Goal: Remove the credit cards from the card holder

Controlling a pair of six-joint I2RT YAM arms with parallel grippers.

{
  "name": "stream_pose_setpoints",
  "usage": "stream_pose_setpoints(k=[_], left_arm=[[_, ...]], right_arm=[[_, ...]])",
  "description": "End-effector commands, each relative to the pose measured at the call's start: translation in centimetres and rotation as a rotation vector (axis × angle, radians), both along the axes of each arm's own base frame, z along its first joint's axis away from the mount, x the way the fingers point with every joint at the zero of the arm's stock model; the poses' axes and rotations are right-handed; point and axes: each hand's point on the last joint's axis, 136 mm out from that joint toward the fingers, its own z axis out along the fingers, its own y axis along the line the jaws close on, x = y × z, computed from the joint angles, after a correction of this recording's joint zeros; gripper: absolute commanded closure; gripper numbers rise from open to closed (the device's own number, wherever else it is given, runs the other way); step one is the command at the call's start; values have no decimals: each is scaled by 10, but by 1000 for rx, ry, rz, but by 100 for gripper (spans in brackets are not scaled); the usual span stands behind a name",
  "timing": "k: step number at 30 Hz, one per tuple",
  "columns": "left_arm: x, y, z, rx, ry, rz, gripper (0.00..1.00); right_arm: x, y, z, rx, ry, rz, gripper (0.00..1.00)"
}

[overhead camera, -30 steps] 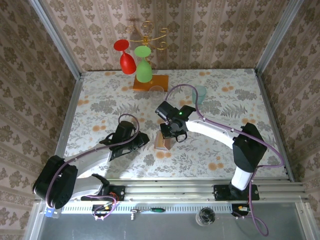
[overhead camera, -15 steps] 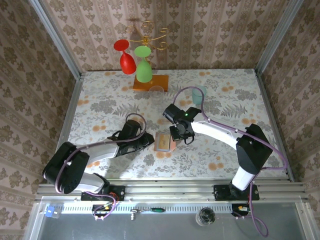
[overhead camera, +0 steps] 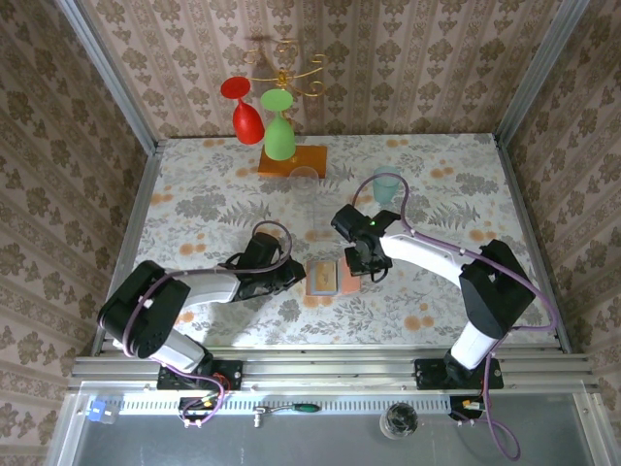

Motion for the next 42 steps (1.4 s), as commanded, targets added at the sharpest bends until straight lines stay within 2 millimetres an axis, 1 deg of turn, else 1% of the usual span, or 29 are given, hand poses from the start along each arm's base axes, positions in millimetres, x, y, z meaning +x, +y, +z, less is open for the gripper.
stream_pose_setpoints(k=[1, 8, 12, 24, 27, 36, 42], left_arm=[[3, -9, 4, -17, 2, -12, 86], [1, -10, -1, -7, 17, -17, 87], [1, -11, -3, -2, 21, -21, 87], [0, -10, -8, 8, 35, -23, 87], [-1, -11, -10, 11, 41, -27, 87], [-4, -9, -16, 29, 65, -28, 89], [-7, -4, -21, 55, 88, -29, 90]], right_arm=[[0, -5, 5, 12, -20, -1, 84], [0, -14, 3, -16, -20, -27, 63], [1, -19, 5, -39, -29, -36, 55], [0, -29, -15, -134, 24, -51, 32], [0, -29, -20, -147, 37, -49, 30], [-3, -32, -38, -169, 63, -53, 28], [-5, -34, -43, -178, 69, -55, 28]])
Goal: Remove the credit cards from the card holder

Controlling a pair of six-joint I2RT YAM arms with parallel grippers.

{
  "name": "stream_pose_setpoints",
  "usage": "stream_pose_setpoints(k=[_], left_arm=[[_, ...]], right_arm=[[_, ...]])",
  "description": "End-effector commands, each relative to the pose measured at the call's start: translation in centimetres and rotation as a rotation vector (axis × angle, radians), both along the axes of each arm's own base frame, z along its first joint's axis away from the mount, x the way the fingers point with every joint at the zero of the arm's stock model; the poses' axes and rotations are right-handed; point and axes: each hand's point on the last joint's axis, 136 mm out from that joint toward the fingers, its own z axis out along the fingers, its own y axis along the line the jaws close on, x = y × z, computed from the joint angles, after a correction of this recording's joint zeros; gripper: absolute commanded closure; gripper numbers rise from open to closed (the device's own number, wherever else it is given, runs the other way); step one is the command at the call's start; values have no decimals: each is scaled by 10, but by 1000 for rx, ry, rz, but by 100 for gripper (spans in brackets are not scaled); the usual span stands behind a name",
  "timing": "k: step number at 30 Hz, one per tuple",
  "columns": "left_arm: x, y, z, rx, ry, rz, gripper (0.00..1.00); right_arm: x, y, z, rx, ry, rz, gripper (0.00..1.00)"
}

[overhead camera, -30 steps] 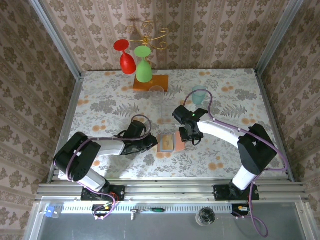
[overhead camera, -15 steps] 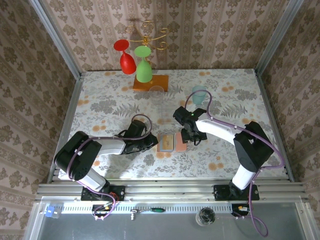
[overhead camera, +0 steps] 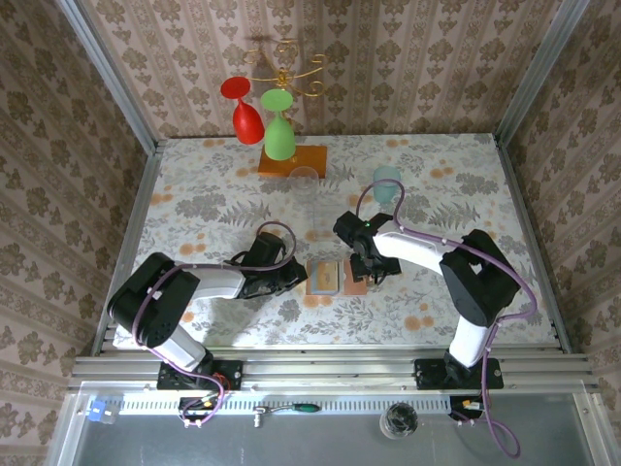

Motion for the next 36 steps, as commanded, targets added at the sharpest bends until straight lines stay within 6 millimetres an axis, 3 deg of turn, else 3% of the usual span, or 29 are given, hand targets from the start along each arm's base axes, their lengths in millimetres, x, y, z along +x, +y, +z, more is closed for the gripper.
stream_pose_setpoints(k=[1, 13, 22, 29, 36], left_arm=[[-8, 1, -9, 33, 51, -16, 90], [-8, 6, -1, 40, 38, -3, 90], [1, 5, 26, 35, -18, -11, 90], [7, -2, 47, 22, -56, -29, 90], [8, -12, 55, 10, -70, -53, 90]], right_arm=[[-3, -2, -7, -13, 12, -14, 28], [-8, -2, -22, -18, 42, -8, 20], [-10, -2, -29, -19, 54, -4, 21], [-9, 19, -19, 84, 45, 11, 32], [-8, 39, -11, 187, 36, -3, 47]])
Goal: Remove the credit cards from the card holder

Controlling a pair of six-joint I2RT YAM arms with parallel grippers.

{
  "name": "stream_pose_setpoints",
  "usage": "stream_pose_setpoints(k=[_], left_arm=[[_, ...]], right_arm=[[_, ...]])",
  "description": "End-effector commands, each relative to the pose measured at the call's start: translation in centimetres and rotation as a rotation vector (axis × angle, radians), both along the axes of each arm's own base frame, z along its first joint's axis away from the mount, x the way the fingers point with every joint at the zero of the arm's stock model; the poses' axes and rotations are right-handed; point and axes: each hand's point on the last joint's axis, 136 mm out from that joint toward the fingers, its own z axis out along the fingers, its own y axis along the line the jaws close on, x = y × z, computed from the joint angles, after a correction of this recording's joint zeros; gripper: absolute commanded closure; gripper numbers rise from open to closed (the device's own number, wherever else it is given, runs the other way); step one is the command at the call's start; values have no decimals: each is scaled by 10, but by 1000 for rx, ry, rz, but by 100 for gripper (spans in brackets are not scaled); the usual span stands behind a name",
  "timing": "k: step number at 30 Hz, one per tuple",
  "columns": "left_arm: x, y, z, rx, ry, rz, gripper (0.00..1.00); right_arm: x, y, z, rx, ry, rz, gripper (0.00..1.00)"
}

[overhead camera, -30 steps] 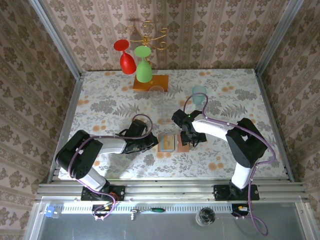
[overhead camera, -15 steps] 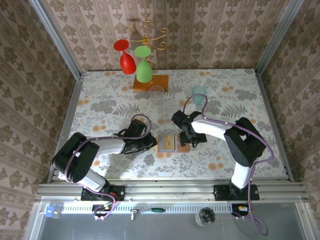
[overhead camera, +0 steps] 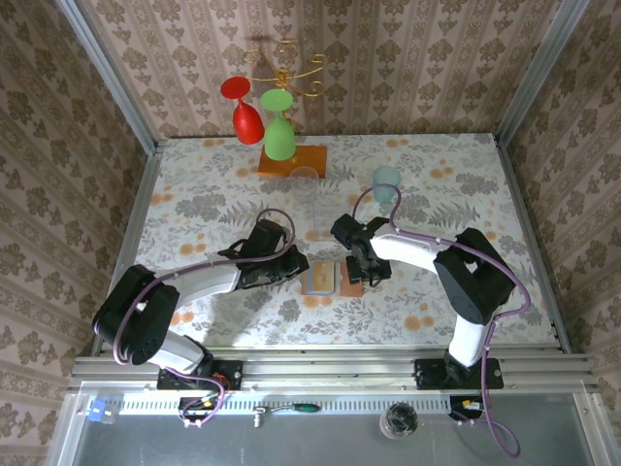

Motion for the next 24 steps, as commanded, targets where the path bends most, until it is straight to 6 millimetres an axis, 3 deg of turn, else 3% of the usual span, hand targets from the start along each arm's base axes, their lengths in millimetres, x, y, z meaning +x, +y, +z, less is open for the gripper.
stream_pose_setpoints(k=[1, 17, 24], left_arm=[[0, -6, 7, 8, -19, -30, 90], [1, -32, -12, -24, 28, -100, 90], [-1, -33, -20, -26, 47, -108, 90]], right_arm=[[-5, 15, 4, 86, 9, -12, 49], [2, 24, 10, 114, -13, 13, 74], [7, 26, 8, 115, -18, 25, 82]])
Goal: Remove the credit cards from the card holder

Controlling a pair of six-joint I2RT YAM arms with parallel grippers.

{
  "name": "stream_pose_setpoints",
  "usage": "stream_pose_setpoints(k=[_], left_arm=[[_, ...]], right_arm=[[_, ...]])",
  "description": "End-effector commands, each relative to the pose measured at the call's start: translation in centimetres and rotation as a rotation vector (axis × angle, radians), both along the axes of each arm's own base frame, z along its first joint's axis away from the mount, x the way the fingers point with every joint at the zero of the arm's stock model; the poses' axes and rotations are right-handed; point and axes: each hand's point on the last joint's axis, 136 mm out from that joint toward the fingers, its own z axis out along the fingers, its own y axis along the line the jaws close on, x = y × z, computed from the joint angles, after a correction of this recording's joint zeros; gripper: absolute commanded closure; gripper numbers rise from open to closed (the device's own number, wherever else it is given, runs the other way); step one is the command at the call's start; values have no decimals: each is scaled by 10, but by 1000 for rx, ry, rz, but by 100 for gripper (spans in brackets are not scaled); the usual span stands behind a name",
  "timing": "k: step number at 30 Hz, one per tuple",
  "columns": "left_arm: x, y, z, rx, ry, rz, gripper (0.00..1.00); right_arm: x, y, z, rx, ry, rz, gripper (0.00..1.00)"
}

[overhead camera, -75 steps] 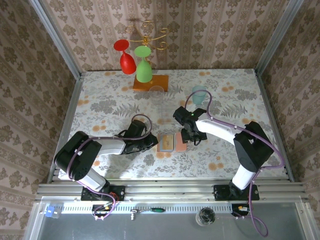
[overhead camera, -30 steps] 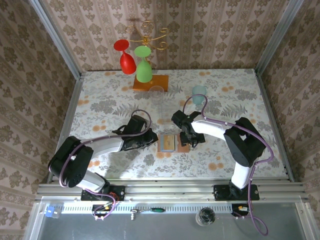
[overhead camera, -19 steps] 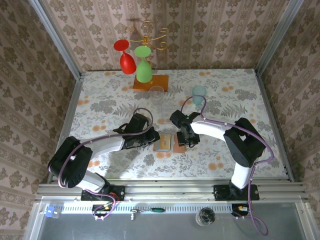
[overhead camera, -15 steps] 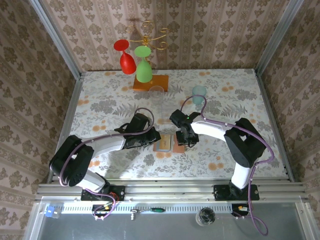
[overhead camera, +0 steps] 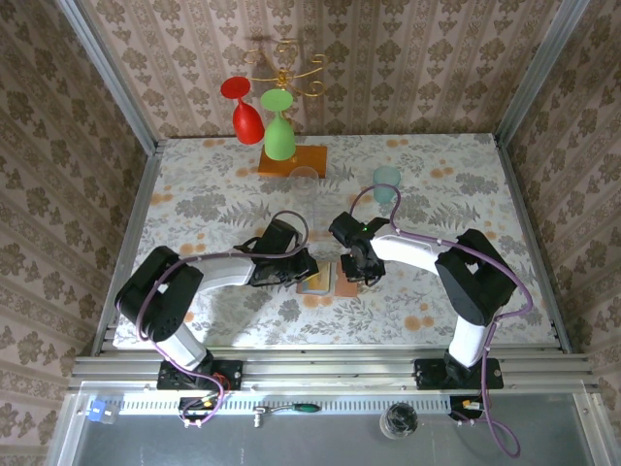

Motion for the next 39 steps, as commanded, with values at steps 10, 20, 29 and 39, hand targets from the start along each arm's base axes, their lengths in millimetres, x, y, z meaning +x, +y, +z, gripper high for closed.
stream_pose_setpoints(k=[10, 20, 29, 39], left_arm=[[-11, 11, -24, 51, 37, -16, 90], [-19, 27, -39, 110, 61, -5, 91], [-19, 27, -39, 107, 61, -4, 91], [-19, 29, -38, 111, 61, 2, 91]], right_arm=[[9, -7, 6, -62, -30, 22, 85], [4, -31, 3, -130, -23, -3, 77], [-1, -49, -9, -202, 12, -12, 69], [-7, -61, -22, -276, 51, -6, 63]])
